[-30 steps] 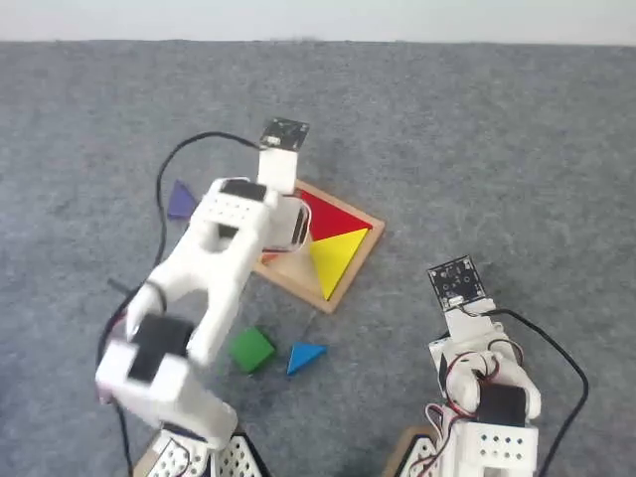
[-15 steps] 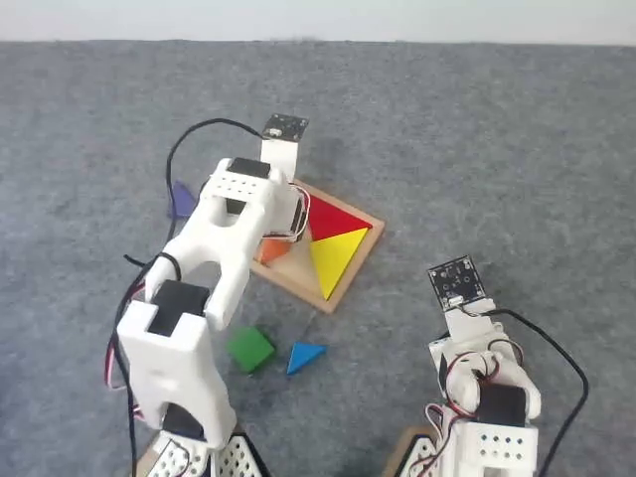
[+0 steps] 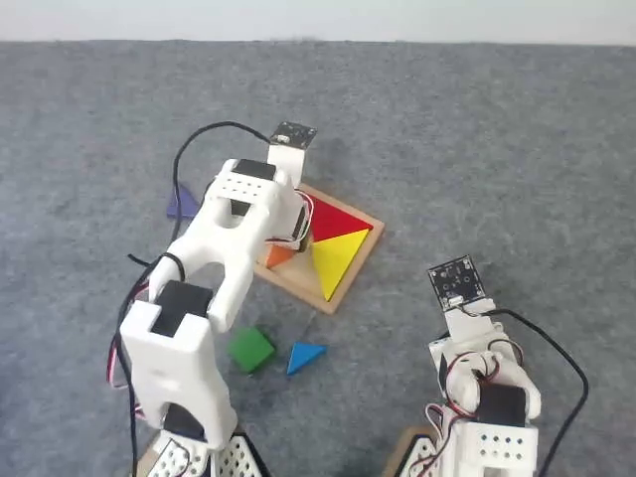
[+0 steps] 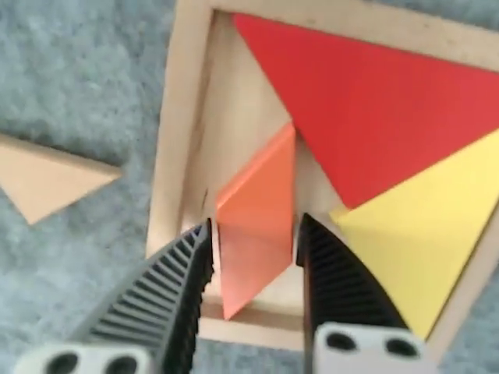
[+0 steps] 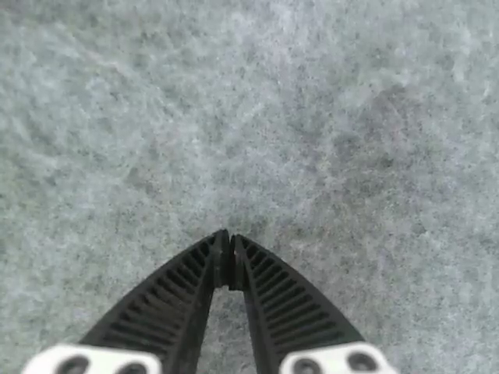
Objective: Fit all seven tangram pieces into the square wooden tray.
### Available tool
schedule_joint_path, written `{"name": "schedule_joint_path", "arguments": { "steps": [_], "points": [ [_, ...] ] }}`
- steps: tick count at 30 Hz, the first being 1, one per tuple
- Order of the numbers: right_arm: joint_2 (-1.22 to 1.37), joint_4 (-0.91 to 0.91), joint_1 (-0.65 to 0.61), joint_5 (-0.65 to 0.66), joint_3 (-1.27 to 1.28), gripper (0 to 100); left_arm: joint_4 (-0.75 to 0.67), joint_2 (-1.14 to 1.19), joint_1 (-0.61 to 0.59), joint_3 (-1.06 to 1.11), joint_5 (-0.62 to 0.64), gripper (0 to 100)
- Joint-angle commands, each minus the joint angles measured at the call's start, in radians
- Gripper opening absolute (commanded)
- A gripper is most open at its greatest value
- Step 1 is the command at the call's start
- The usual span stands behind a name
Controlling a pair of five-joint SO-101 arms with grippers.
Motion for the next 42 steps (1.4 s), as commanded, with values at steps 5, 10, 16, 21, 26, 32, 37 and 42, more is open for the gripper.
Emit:
{"name": "schedule_joint_path", "arguments": {
  "steps": [5,10,16,21,26,32,37,42],
  "points": [
    [-0.016,0.002,-0.004,0.008,0.017,0.8,0.014,0.011,0.015,0.005,-0.034,17],
    [-0.016,0.002,-0.004,0.008,0.017,0.8,0.015,0.009,0.015,0.007,-0.026,1],
    [-0.016,0.002,-0.004,0.008,0.017,0.8,0.014,-0.025,0.008,0.010,-0.032,1],
    [-0.016,0.002,-0.004,0.008,0.017,0.8,0.009,-0.180,0.012,0.081,-0.034,1],
    [-0.016,0.002,-0.004,0.008,0.017,0.8,-0.037,-0.376,-0.008,0.213,-0.032,1],
    [-0.016,0.002,-0.004,0.008,0.017,0.8,-0.044,-0.523,-0.048,0.282,-0.052,2],
    [-0.016,0.002,-0.004,0.008,0.017,0.8,-0.103,-0.499,0.014,0.308,-0.061,15],
    [-0.016,0.002,-0.004,0.008,0.017,0.8,-0.141,-0.319,0.052,0.251,-0.055,14]
  ]
}}
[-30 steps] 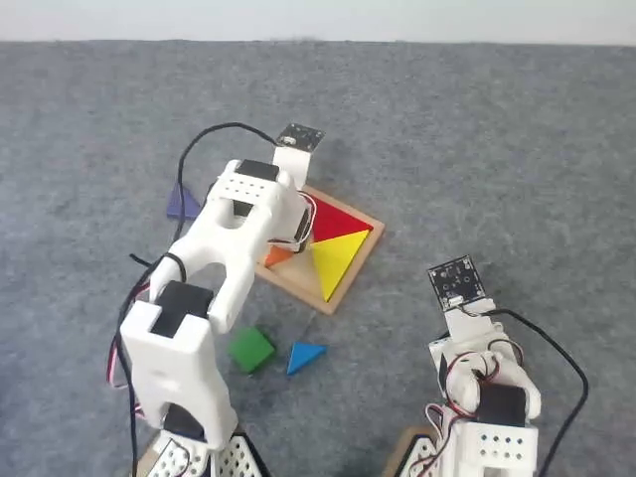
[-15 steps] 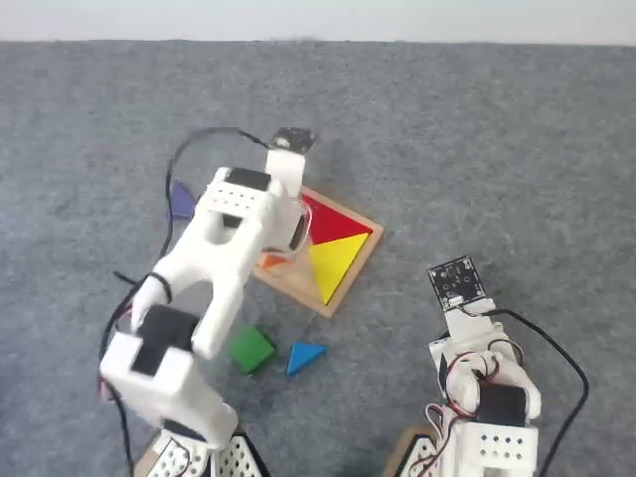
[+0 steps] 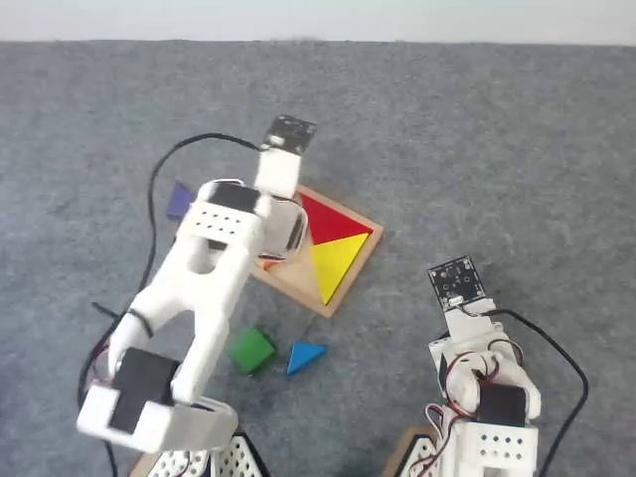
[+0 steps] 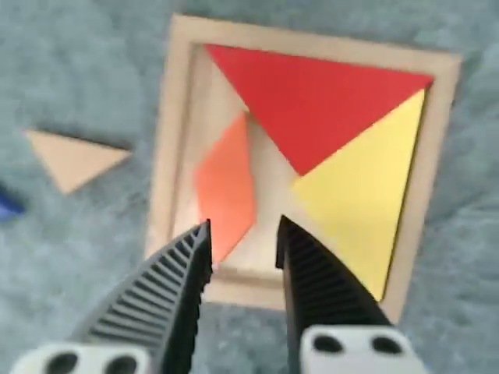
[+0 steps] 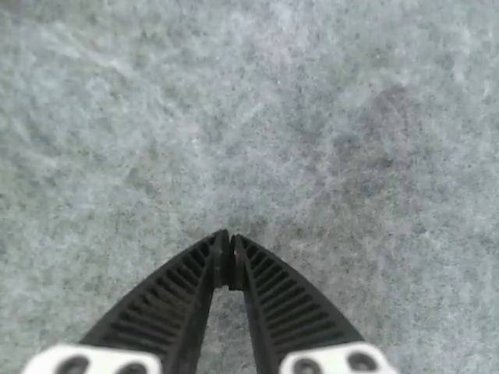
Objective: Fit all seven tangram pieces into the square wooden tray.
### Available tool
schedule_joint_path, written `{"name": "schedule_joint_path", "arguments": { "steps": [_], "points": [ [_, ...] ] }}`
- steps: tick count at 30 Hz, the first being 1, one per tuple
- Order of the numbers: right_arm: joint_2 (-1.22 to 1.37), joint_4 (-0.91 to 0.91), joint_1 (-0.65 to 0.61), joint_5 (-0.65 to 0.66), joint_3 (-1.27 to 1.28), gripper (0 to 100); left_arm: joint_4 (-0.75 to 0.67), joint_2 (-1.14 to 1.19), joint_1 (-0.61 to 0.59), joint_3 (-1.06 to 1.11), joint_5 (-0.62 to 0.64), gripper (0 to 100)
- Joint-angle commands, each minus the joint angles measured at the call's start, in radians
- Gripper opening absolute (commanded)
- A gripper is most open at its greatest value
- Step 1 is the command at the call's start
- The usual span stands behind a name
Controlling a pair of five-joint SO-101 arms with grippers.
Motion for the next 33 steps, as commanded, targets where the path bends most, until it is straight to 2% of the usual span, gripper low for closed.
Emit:
{"name": "schedule_joint_path", "arguments": {
  "steps": [1,7,11,21,27,33],
  "points": [
    [-0.016,0.002,-0.004,0.008,0.017,0.8,0.000,0.126,0.014,-0.097,-0.008,14],
    [-0.016,0.002,-0.004,0.008,0.017,0.8,0.074,0.391,-0.032,-0.309,-0.006,14],
    [-0.016,0.002,-0.004,0.008,0.017,0.8,0.135,0.459,-0.058,-0.400,-0.006,14],
    [-0.016,0.002,-0.004,0.008,0.017,0.8,0.178,0.466,-0.066,-0.383,-0.014,14],
    [-0.016,0.002,-0.004,0.008,0.017,0.8,0.172,0.457,-0.072,-0.366,-0.008,1],
    [-0.016,0.002,-0.004,0.008,0.017,0.8,0.160,0.287,-0.071,-0.286,-0.014,1]
  ]
}}
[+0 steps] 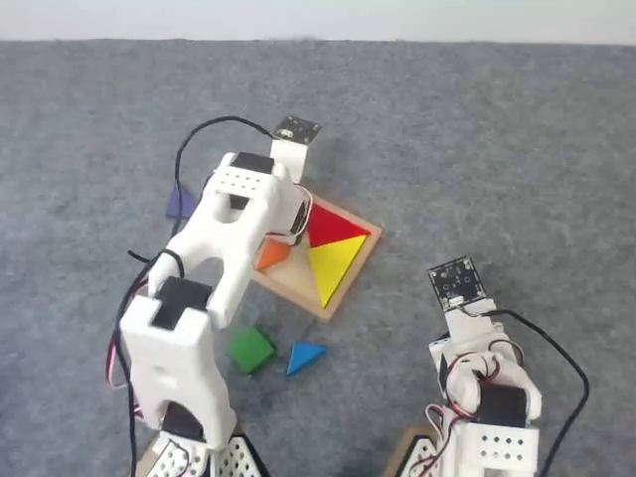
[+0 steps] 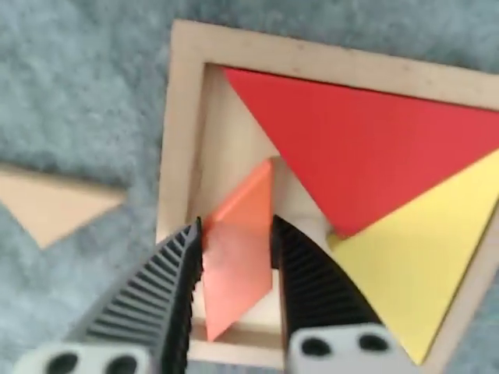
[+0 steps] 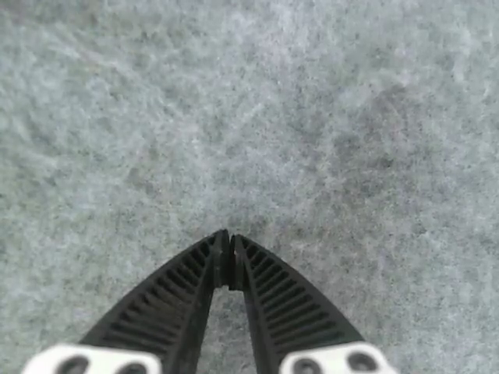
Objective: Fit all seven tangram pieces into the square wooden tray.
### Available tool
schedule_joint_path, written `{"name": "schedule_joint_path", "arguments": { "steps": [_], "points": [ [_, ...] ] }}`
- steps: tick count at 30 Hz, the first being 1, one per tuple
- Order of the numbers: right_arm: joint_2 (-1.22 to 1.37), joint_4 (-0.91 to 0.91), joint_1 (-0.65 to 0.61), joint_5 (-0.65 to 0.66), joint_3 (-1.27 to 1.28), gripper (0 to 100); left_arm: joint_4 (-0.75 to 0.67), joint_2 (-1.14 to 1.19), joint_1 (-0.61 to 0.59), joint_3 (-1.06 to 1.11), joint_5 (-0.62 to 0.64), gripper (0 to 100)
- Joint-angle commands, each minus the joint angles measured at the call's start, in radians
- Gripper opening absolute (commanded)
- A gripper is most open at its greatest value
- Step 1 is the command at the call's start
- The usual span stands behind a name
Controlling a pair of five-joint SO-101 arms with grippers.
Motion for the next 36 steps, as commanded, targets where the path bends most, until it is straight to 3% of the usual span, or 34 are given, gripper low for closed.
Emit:
{"name": "schedule_joint_path", "arguments": {
  "steps": [1,8,12,16,27,36],
  "points": [
    [-0.016,0.002,-0.004,0.008,0.017,0.8,-0.003,-0.173,-0.011,0.101,-0.014,1],
    [-0.016,0.002,-0.004,0.008,0.017,0.8,-0.032,-0.546,-0.015,0.329,-0.034,1],
    [-0.016,0.002,-0.004,0.008,0.017,0.8,-0.031,-0.601,-0.006,0.366,-0.043,4],
    [-0.016,0.002,-0.004,0.008,0.017,0.8,-0.041,-0.520,-0.006,0.357,-0.080,17],
    [-0.016,0.002,-0.004,0.008,0.017,0.8,-0.068,-0.063,-0.009,0.122,-0.081,17],
    [-0.016,0.002,-0.004,0.008,0.017,0.8,0.028,0.037,0.012,0.027,-0.077,12]
  ]
}}
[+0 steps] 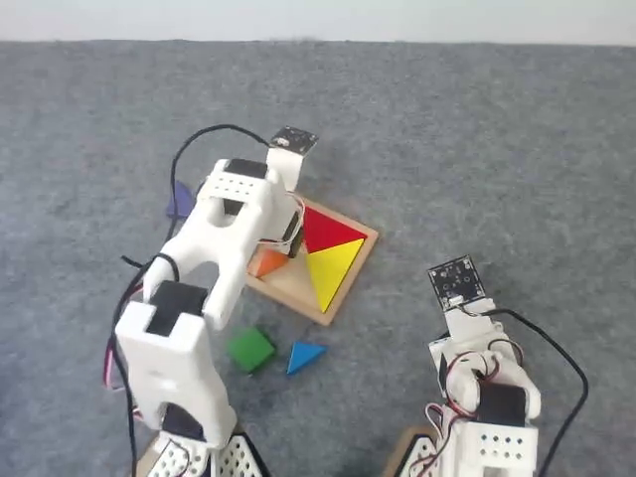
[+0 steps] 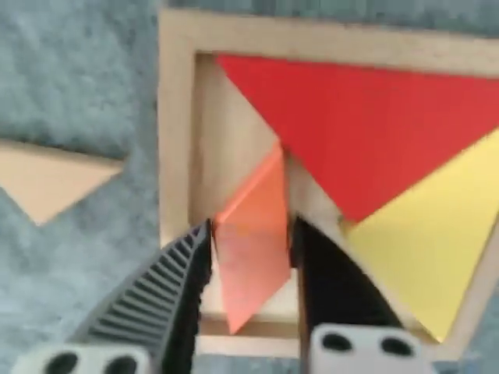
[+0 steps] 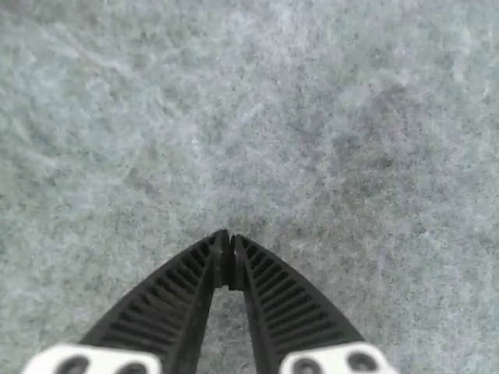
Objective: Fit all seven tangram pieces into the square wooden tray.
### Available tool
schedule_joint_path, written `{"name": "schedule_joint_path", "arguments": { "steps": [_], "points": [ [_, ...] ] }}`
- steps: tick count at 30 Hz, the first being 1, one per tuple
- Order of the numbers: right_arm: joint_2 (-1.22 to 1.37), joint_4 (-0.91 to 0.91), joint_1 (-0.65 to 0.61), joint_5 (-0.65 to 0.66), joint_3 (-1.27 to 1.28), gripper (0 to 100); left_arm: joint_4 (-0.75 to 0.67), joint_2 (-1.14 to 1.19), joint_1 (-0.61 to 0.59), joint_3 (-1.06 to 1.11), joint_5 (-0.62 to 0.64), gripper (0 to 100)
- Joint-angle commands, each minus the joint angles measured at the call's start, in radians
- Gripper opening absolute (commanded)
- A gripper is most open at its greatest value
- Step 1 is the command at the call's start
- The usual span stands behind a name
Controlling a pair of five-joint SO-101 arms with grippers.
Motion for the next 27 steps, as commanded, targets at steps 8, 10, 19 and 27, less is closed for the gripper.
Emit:
{"name": "schedule_joint_path", "arguments": {
  "steps": [8,10,19,27],
  "points": [
    [-0.016,0.002,-0.004,0.008,0.017,0.8,0.008,-0.018,0.017,-0.001,0.015,1],
    [-0.016,0.002,-0.004,0.008,0.017,0.8,-0.009,-0.077,0.012,0.022,0.026,1],
    [-0.016,0.002,-0.004,0.008,0.017,0.8,-0.117,-0.551,0.008,0.329,0.034,1],
    [-0.016,0.002,-0.004,0.008,0.017,0.8,-0.089,-0.848,-0.120,0.421,-0.003,1]
  ]
}}
